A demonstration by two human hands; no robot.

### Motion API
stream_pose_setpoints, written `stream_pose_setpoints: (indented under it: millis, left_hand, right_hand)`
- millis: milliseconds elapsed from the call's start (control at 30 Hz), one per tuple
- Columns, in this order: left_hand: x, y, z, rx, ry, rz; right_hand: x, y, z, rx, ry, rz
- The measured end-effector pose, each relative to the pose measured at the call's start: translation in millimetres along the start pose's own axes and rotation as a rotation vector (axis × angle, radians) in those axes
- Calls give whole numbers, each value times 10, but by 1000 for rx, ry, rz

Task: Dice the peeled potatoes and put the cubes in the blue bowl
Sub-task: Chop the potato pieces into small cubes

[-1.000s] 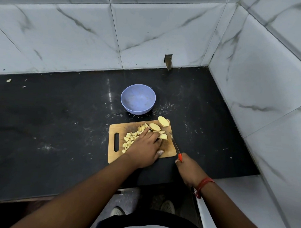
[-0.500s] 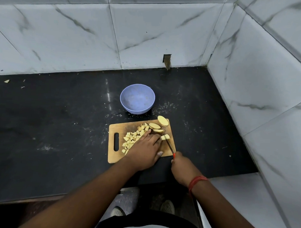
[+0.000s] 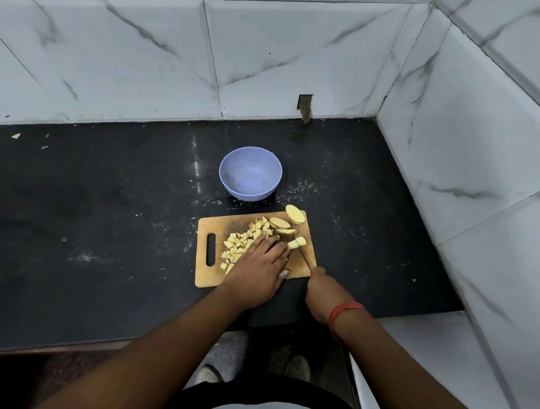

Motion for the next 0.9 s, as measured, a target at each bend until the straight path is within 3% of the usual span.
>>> stream_pose_setpoints:
  millis: [433,900]
  left_hand:
    - [25,12,54,-39,2,-22]
    - [12,11,70,-50,-9,-17]
  right_hand:
    - [27,140,219,-178,70,-139]
    - [87,-75,53,-74,-29,-75]
Point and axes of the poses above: each hand's wrist, its own z-axis away from the middle knuckle, its own x-axis out of the palm, y = z × x, the point moved 7 cm from there along -z, towards the middle knuckle, and after that the axes turned 13 degrees about -z, right-handed, at the moved point
